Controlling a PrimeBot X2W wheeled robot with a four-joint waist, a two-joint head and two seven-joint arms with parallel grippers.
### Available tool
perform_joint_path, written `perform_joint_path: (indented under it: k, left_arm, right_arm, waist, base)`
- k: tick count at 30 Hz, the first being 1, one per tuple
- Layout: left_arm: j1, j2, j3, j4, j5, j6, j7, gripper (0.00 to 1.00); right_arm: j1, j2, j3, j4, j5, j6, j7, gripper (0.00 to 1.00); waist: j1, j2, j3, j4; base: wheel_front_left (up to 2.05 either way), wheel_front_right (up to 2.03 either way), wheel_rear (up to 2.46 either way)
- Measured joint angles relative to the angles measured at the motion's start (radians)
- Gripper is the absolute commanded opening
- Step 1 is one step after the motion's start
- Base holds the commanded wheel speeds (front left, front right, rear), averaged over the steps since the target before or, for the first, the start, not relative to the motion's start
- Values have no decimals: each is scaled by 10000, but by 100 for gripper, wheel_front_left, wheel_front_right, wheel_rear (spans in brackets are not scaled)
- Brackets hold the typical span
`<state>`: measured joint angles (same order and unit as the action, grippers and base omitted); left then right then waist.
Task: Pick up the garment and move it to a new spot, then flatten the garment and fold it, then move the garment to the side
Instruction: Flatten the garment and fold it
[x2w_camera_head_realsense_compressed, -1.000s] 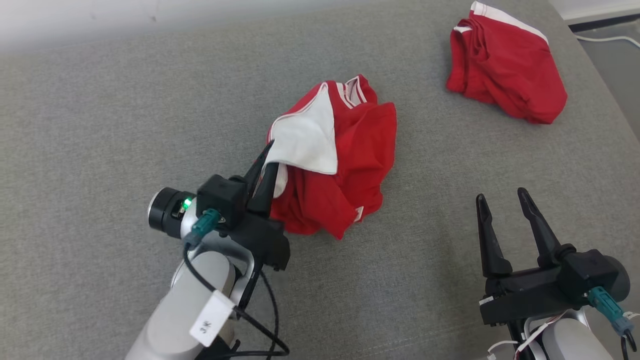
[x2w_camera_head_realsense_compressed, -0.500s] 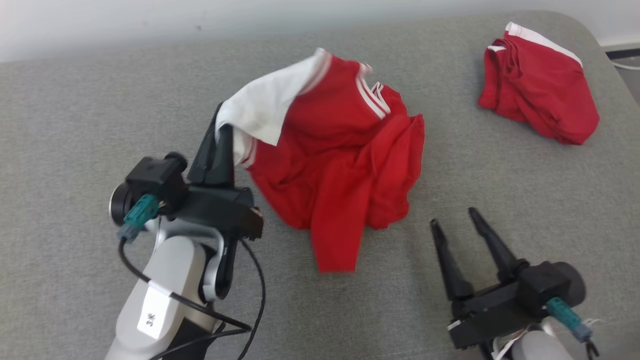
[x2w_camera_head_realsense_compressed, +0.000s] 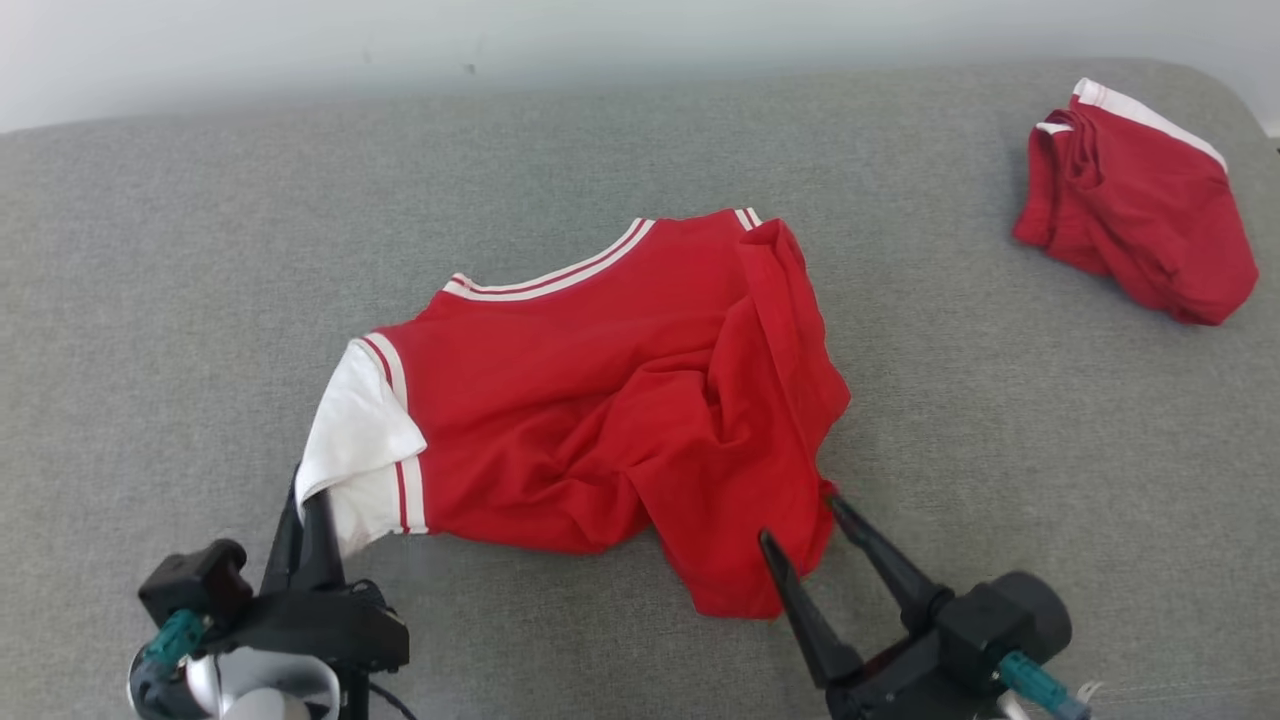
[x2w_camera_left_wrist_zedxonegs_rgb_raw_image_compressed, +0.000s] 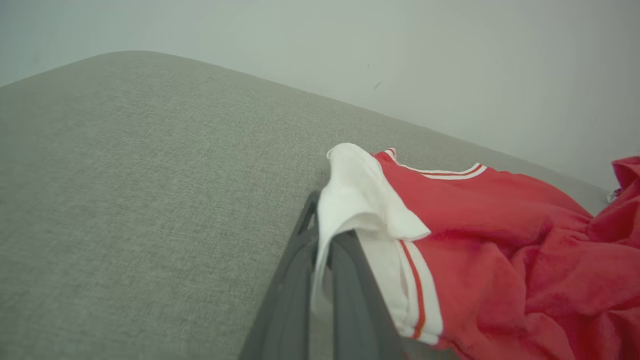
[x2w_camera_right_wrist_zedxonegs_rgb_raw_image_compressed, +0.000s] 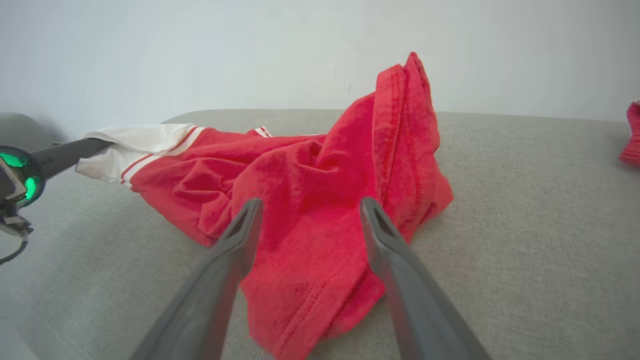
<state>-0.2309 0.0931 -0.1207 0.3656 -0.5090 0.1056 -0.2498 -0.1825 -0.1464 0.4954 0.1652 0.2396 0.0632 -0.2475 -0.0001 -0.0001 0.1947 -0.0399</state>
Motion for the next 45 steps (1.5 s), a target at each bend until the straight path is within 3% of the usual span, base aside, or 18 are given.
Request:
perform_joint_path:
  k: [10,19,28,41,43,45]
  left_arm:
    - [356,-90,600,-713,-305,6,-2,0]
    - [122,-71,497,-1816,-13,-15,-31,0]
    - [60,-54,508,-2443,84,-96,-31,0]
    - [105,-100,433,-2537,102,-96,-31,0]
    - [104,-105,412,-2541,104,-94,-31,0]
    - [104,-127,389,-2543,105,-96,-31,0]
  right_arm:
    - [376,-268,652,226,-130,265,138,100]
    - [785,-479,815,418,-128,353,261,100]
    - [691,-380,959,727,-94,426,276,100]
    - [-31,-194,1227,1676,19,516,441,100]
    - [-131,-178,1315,1831,19,518,445,98]
    - [-180,-159,1398,2013,21,527,454,85]
  waist:
    - [0,0,254,142]
    - [1,1,360,-108]
    - [0,0,411,-223]
    - [0,1,529,148]
    - [1,1,560,209]
    - [1,1,589,271]
  base:
    - [0,0,0]
    - [0,0,0]
    - [0,0,0]
    - [0,0,0]
    - [0,0,0]
    - [0,0,0]
